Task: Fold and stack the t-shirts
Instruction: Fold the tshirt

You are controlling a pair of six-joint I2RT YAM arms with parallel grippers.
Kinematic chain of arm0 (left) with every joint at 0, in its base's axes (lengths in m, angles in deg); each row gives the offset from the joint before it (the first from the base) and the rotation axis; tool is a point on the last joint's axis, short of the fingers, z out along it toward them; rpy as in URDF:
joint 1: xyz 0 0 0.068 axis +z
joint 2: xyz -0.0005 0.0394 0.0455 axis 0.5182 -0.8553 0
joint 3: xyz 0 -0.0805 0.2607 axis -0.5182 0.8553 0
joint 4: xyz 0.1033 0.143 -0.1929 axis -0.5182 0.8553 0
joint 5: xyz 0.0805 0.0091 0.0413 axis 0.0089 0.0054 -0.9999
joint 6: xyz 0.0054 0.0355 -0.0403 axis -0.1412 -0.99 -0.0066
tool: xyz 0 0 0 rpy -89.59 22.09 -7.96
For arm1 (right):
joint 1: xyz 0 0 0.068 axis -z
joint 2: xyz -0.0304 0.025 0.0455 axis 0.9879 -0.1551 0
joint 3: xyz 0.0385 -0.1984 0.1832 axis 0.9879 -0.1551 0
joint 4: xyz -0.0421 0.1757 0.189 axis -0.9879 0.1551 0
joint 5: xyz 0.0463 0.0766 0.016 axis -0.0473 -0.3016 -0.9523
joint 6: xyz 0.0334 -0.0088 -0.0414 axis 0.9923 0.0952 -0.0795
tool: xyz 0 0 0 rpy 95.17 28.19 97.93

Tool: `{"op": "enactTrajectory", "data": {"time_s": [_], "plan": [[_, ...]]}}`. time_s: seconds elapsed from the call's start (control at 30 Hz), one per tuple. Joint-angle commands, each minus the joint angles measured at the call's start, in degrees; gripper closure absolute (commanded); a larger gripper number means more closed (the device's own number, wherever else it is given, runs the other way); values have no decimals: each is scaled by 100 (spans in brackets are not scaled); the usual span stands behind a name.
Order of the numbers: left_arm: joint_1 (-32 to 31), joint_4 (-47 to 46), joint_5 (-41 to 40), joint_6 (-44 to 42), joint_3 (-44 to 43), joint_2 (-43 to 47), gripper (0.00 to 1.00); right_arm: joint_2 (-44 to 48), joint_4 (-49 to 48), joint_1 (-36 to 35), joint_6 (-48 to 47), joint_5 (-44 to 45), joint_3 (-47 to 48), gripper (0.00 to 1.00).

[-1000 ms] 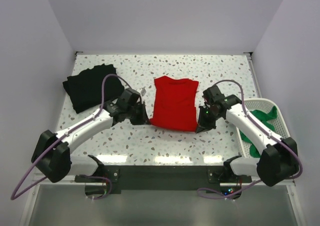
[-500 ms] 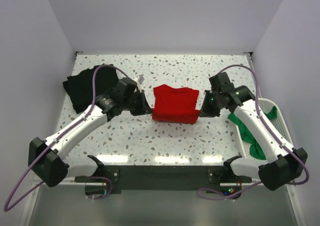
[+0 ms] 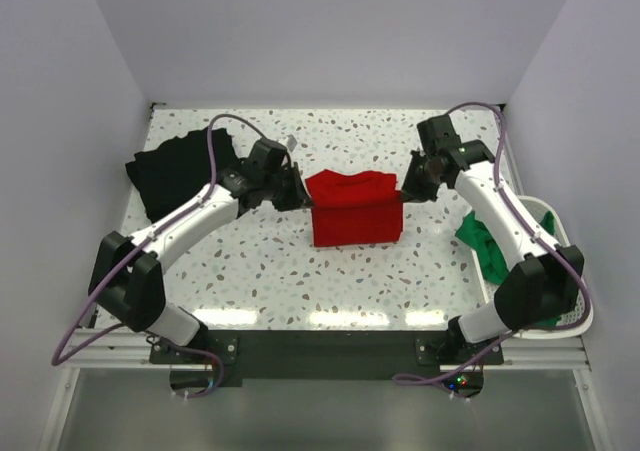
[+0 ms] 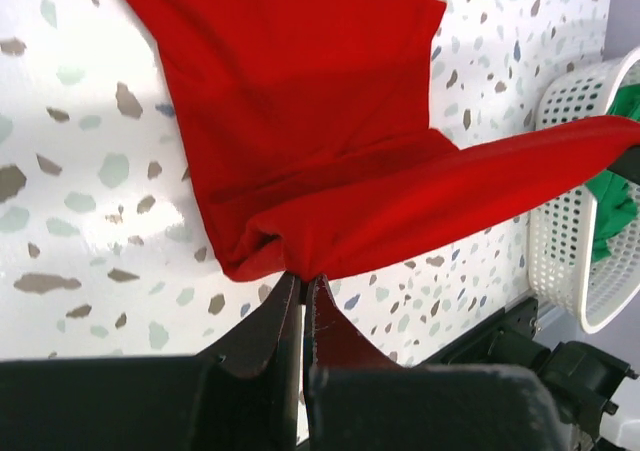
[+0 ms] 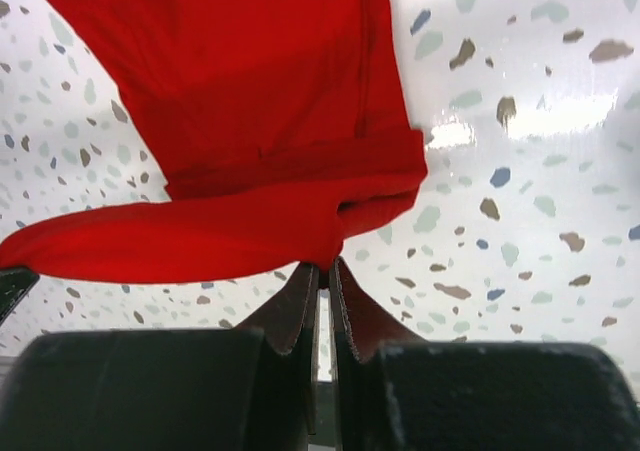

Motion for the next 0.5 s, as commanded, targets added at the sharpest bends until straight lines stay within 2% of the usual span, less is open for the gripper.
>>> {"op": "enactTrajectory", "data": {"time_s": [0.0, 0.2, 0.47], "plan": [[249, -350, 81, -277, -407, -232, 100, -318, -261, 163, -331, 321, 558, 100], [574, -525, 310, -365, -732, -733, 100, -1162, -279, 339, -551, 365, 1375, 100], [874, -561, 635, -655, -1593, -1709, 100, -2253, -279, 462, -726, 348, 2377, 100]]}}
